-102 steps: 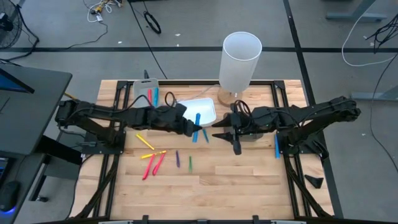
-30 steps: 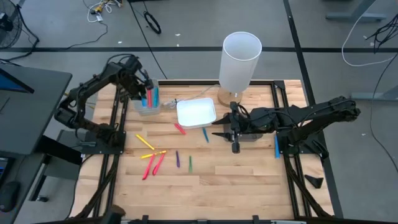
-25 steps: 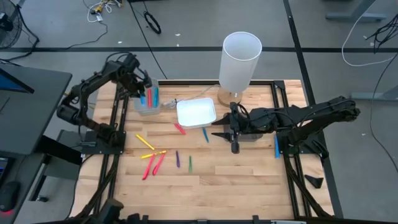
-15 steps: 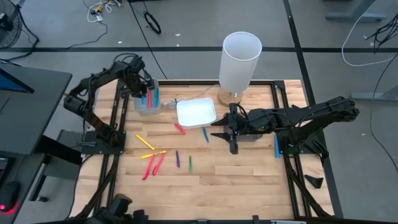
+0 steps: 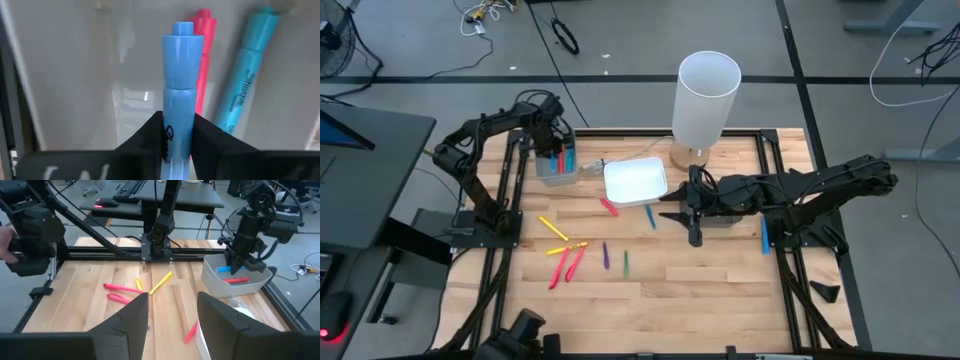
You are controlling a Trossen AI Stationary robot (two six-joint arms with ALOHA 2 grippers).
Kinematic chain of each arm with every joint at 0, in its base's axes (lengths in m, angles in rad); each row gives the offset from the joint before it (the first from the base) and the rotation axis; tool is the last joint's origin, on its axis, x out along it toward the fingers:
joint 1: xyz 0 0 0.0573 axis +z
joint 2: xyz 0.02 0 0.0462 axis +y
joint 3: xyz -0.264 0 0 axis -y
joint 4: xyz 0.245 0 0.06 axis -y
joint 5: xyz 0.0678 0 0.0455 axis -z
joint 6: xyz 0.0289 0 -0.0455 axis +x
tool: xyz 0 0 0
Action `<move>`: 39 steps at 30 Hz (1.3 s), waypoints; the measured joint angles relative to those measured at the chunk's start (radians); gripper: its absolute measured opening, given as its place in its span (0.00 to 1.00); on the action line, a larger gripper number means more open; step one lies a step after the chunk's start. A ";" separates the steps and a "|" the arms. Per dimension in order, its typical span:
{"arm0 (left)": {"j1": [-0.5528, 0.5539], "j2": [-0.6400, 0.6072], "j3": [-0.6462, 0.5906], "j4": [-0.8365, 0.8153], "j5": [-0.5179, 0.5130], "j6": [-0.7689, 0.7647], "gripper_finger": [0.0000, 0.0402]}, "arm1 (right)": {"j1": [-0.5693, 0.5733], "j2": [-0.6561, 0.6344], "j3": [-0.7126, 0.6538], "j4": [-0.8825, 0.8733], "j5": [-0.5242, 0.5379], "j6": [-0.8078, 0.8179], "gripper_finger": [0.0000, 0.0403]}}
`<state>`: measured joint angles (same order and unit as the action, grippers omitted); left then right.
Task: Pick & Place Markers
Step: Put the left blue highlighter pen into the gray bin, then put the blue highlighter pen into the gray bin
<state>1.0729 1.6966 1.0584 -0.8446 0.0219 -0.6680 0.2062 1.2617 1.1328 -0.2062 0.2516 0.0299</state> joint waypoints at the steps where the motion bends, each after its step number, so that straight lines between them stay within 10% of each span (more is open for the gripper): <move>1: 0.000 0.000 0.000 -0.002 0.001 0.000 0.22 | 0.000 0.000 0.000 0.000 0.000 0.000 0.43; 17: 0.000 0.000 0.036 -0.022 0.098 0.000 0.42 | 0.000 0.000 0.000 -0.016 0.002 0.014 0.43; 39: -0.321 -0.004 0.637 -0.395 0.084 0.528 0.43 | 0.000 0.000 0.000 -0.050 -0.009 0.010 0.43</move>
<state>0.7520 1.6931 1.6953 -1.2395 0.1061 -0.1396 0.2062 1.2613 1.1328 -0.2562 0.2424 0.0401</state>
